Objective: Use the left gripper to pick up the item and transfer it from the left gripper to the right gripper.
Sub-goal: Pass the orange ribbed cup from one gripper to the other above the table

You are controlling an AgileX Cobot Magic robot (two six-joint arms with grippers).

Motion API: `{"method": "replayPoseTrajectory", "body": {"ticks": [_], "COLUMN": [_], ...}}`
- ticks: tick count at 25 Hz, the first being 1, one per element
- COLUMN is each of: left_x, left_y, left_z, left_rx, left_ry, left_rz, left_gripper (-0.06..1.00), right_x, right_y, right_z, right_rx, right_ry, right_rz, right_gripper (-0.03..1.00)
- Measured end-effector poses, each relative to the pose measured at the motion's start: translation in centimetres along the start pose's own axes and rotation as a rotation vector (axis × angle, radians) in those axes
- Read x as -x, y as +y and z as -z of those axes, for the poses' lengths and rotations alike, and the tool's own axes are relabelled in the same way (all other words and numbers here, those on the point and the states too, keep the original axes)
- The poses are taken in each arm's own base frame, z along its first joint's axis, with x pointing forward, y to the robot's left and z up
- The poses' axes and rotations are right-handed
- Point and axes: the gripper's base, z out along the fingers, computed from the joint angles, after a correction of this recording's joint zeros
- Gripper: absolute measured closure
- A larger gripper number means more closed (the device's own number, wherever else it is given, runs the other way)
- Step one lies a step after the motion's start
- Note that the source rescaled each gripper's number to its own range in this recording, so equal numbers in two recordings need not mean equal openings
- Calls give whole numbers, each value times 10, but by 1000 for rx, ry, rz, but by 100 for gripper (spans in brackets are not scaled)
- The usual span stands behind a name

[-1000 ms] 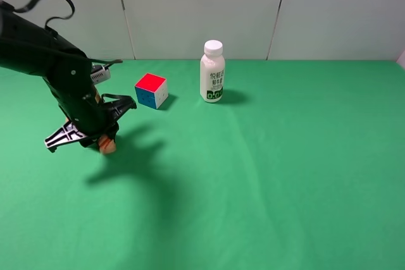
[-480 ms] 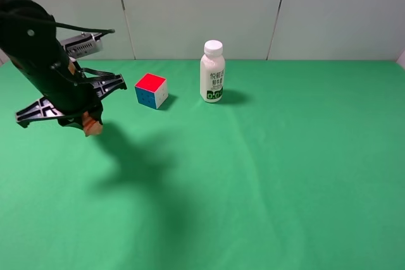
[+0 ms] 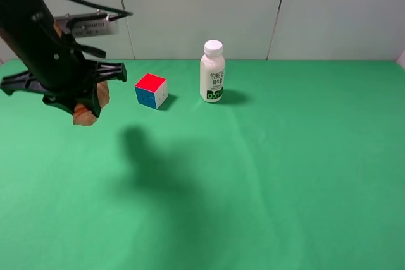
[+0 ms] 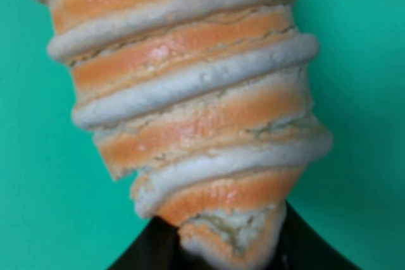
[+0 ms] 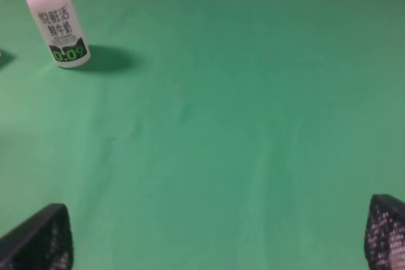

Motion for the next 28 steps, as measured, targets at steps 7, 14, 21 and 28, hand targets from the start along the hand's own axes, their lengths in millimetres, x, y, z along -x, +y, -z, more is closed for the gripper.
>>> {"method": "replayPoseTrajectory", "body": {"ticks": [7, 14, 21, 28], "left_x": [6, 7, -7, -31], "left_y": [-11, -18, -36, -64], "left_z": [32, 51, 53, 54], "left_rx": [-56, -119, -147, -172], "left_ry": [49, 80, 107, 109], "left_rz": [-242, -432, -619, -879], "left_gripper": [91, 91, 91, 93], "right_x": [0, 0, 0, 0], "right_y": [0, 0, 0, 0], "right_z": [0, 0, 0, 0], "right_rx": [0, 0, 0, 0], "right_ry": [0, 0, 0, 0], "right_rz": [0, 0, 0, 0], "right_gripper": [-3, -3, -3, -3]}}
